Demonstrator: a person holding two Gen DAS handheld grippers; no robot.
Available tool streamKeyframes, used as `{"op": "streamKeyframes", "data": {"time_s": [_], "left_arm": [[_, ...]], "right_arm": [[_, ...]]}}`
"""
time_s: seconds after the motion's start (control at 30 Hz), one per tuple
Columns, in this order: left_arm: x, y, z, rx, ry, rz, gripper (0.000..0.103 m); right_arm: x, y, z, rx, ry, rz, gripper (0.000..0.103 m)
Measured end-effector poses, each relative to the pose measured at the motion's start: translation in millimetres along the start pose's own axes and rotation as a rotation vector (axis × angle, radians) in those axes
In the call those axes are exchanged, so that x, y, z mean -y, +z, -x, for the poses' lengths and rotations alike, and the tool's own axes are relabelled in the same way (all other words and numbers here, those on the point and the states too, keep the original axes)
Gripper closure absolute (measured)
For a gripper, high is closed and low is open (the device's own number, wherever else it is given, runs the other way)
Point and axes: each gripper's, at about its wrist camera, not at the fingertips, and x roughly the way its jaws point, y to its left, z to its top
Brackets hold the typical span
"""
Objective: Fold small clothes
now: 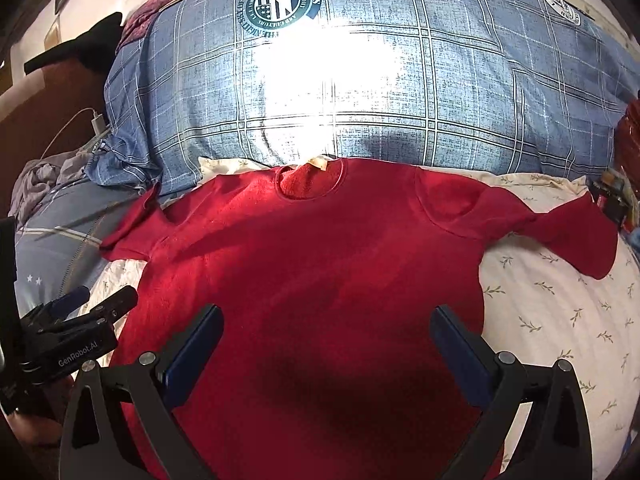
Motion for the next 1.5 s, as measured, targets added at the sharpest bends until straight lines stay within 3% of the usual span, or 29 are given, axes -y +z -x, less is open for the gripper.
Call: {"op": "streamKeyframes", "data": {"time_s": [1.5], "left_arm": [[20,0,-20,-0.021,0.005,-0.041,0.011]], "right_arm": [[-1,0,-28,-0.069,-0.074,-0.017,0.000]]}}
